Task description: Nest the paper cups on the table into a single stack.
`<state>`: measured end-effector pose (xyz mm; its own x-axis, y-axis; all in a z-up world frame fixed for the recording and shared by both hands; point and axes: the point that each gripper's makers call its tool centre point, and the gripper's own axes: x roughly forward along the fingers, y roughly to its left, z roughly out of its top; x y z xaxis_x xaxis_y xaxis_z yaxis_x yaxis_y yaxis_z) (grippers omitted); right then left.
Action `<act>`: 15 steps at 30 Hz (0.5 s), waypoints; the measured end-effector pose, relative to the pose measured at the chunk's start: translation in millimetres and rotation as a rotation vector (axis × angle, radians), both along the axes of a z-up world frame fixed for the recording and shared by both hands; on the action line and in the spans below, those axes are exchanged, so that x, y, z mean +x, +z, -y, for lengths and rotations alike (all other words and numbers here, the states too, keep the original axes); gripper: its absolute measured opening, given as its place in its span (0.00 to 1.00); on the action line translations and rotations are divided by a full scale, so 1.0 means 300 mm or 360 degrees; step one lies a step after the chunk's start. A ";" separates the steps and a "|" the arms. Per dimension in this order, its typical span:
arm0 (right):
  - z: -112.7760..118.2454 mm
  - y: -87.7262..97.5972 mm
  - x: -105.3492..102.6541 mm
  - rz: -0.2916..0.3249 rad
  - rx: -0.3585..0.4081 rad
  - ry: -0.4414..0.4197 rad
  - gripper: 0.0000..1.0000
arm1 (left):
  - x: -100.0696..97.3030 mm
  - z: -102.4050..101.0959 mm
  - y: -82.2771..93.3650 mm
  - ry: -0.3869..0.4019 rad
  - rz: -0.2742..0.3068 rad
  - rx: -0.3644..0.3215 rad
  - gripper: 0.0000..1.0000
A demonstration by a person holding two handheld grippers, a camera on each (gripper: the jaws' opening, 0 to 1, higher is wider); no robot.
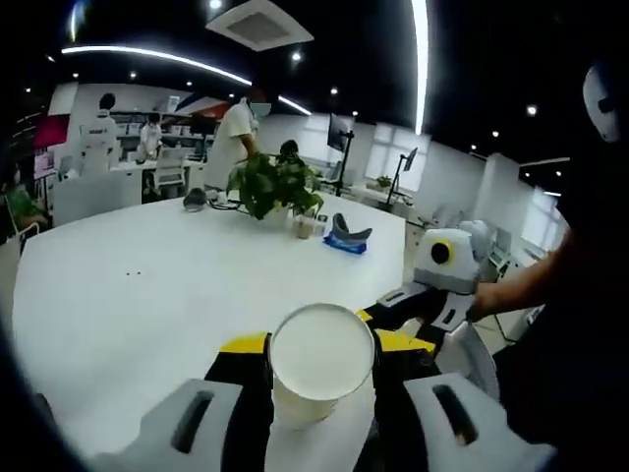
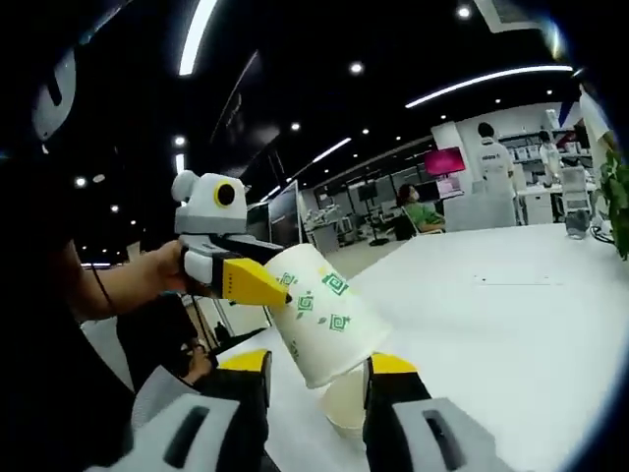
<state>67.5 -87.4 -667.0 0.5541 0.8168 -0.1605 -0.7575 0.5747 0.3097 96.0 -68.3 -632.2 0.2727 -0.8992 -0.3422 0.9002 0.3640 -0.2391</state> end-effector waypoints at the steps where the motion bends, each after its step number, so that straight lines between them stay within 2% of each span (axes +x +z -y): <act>1: 0.001 0.003 -0.001 0.0003 0.0002 0.0004 0.36 | -0.007 -0.004 -0.007 -0.0021 0.0000 0.0015 0.38; 4: -0.001 0.020 -0.004 0.0014 0.0028 0.0017 0.36 | -0.017 -0.014 -0.021 -0.0047 -0.0006 0.0046 0.38; 15: 0.001 0.059 -0.038 -0.0047 0.0164 0.0097 0.36 | -0.052 -0.031 -0.014 -0.0112 -0.0042 0.0018 0.38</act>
